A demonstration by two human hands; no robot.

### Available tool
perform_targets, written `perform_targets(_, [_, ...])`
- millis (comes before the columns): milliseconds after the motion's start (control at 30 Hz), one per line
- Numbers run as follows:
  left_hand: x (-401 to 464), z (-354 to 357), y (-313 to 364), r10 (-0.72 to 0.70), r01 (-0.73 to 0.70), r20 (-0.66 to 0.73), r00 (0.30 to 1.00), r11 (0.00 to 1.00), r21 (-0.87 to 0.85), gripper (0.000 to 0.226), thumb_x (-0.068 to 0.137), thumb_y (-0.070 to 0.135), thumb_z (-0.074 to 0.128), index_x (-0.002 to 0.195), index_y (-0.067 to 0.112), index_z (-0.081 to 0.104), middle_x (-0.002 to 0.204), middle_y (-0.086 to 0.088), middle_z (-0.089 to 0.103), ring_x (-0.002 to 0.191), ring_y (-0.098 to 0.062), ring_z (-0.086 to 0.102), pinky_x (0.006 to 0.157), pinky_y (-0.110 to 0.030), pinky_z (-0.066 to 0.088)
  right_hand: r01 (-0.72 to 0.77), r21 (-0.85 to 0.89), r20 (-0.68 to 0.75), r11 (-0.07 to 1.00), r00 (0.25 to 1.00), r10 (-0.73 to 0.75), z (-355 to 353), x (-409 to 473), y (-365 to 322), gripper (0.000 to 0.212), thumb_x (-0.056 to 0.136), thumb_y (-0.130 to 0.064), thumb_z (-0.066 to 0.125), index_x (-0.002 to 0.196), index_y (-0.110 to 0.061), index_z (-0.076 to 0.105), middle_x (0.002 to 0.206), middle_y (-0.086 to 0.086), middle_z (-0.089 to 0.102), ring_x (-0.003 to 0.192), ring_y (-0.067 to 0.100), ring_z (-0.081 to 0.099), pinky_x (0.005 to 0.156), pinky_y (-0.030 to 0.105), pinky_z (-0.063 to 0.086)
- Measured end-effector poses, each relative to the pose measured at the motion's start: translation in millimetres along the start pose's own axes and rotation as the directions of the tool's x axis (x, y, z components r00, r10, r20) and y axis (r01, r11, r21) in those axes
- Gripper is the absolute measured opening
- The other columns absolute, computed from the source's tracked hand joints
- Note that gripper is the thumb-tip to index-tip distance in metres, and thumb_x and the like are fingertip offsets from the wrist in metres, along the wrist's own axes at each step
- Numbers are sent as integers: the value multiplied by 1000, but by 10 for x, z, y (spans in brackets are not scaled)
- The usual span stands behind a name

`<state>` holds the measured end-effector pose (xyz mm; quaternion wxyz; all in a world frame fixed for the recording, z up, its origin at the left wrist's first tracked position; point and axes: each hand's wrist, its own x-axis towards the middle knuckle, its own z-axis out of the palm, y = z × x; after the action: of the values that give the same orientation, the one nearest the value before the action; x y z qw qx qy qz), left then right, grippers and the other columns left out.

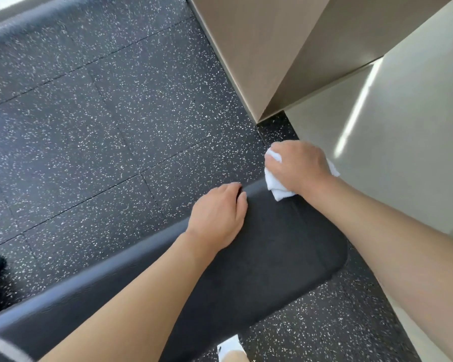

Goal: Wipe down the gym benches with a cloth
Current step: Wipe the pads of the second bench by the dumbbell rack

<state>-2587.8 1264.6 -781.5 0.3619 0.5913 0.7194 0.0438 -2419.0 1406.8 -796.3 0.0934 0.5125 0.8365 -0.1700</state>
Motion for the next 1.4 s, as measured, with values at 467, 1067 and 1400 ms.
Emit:
perform_targets(467, [404,437,584,-53,77,-238,970,993,94,43,102,47,24,103,25,61,94,6,69,87,-26,64,68,-39,41,-257,579,-282,774,827,486,364,-1255,455,40,100,-35,51,70,-24,28,64,-9,35,64,20,35,60,33,28])
perform_targets(1067, [421,475,623,-43,90,-253,967,980,177,45,99,47,20,121,33,56,109,4,73,96,-32,66,70,-34,31,-190,893,57,407,947,316,380,-532,792,45,100,-37,57,64,-18,37,59,-8,38,56,8,35,53,29,27])
perform_targets(1400, [434,453,640,-38,89,-239,970,974,207,50,98,48,17,123,29,57,109,-1,72,94,-36,65,69,-36,30,-154,486,-499,860,759,418,453,-1328,436,36,93,-26,64,66,-21,42,63,-3,43,59,23,40,57,36,35])
